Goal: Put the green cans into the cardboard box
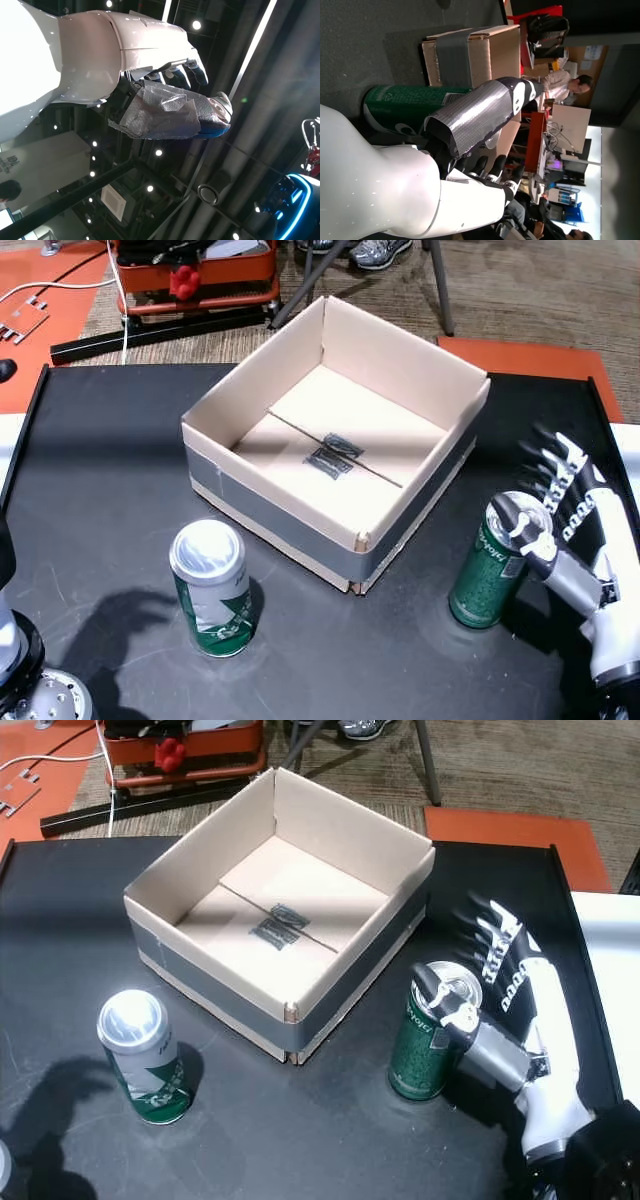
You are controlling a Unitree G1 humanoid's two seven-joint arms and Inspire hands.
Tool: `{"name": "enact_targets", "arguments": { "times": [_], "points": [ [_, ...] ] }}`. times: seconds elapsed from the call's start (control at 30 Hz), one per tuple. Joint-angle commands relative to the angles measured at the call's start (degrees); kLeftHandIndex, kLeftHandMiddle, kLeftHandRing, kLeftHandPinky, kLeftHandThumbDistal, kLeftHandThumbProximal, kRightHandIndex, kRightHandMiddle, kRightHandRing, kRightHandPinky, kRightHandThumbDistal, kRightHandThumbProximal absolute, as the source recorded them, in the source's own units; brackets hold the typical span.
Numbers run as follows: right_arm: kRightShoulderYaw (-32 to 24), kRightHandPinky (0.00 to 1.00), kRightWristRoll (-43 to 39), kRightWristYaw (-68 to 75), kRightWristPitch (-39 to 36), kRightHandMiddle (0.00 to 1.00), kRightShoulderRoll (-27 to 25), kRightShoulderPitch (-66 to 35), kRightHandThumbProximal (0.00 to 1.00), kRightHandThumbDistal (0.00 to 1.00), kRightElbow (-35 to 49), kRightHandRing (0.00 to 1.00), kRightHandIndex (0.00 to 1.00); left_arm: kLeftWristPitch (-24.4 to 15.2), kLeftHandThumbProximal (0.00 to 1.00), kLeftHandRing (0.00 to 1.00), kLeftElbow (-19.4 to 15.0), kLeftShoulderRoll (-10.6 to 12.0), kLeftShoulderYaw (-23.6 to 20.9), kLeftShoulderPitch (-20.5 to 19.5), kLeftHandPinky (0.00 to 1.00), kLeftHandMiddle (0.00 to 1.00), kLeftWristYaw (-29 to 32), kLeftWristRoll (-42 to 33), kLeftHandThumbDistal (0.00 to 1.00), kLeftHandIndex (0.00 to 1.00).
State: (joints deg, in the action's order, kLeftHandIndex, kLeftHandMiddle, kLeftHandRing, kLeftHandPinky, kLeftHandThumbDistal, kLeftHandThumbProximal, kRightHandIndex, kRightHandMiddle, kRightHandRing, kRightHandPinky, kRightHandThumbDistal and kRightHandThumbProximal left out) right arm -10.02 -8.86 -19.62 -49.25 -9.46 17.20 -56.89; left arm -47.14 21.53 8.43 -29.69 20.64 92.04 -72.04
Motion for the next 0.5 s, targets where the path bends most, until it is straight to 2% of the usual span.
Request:
{"name": "enact_targets", "arguments": {
  "times": [0.0, 0.23, 0.47],
  "points": [
    [0.02, 0.89, 0.42, -0.15, 0.52, 0.85, -0.34, 0.34, 0.33, 0.96, -0.36, 0.84, 0.83, -1.01, 0.73, 0.85, -0.04, 5.73, -1.19, 0.35, 0.87, 0.73, 0.46, 0.43, 0.27, 0.68],
    [0.27, 0.89, 1.39, 0.47, 0.75, 0.85, -0.38, 0.35, 0.34, 0.98, -0.54, 0.84, 0.83, -0.36, 0.71, 0.84, -0.07, 5.73, -1.14, 0.27, 0.86, 0.72, 0.44, 0.23, 0.28, 0.69],
    [0.4, 0.9, 1.87, 0.76, 0.58, 0.84, -0.51, 0.33, 0.35, 0.97, -0.76, 0.84, 0.83, -0.72, 0.74, 0.85, 0.21, 5.73, -1.03, 0.38, 0.87, 0.72, 0.46, 0.39, 0.27, 0.68]
  ]
}}
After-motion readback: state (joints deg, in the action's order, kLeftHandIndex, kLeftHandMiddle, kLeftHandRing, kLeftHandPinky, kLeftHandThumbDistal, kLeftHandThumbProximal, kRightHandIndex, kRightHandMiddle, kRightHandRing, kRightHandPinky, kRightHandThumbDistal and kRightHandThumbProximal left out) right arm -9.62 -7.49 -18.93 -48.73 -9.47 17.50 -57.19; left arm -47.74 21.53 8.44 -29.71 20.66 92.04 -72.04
